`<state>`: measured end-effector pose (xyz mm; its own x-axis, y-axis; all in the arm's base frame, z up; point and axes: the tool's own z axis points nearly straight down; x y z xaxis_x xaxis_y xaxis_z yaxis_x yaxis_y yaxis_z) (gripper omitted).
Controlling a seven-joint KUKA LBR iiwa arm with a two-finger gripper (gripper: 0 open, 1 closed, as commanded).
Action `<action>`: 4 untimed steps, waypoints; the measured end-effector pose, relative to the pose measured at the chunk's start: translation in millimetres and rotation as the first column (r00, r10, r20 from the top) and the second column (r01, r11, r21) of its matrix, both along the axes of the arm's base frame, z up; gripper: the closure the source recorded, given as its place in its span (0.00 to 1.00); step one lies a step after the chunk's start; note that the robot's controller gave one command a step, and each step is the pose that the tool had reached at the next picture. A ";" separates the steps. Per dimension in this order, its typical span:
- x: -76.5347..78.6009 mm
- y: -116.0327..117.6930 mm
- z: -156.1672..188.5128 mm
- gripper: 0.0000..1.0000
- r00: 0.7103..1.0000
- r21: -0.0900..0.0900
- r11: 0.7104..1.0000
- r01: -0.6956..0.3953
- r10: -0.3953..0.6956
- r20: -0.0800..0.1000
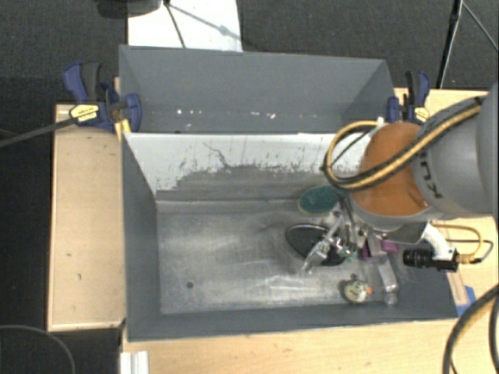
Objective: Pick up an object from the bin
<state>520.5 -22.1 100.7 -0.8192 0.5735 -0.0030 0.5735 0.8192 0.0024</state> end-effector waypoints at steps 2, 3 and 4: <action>5.5 -16.1 -28.4 0.00 0.955 0.001 0.955 0.297 -0.297 -0.003; 6.5 -15.9 -26.5 0.00 0.956 0.001 0.956 0.292 -0.292 0.000; 7.6 -16.1 -24.8 1.00 0.957 0.001 0.957 0.291 -0.291 0.002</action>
Offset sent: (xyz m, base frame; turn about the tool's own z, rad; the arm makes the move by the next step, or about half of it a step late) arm -0.0034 -0.0021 -0.0007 0.2779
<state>528.1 -38.2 75.9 -0.6170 0.7870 -0.0040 0.7870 0.6170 0.0048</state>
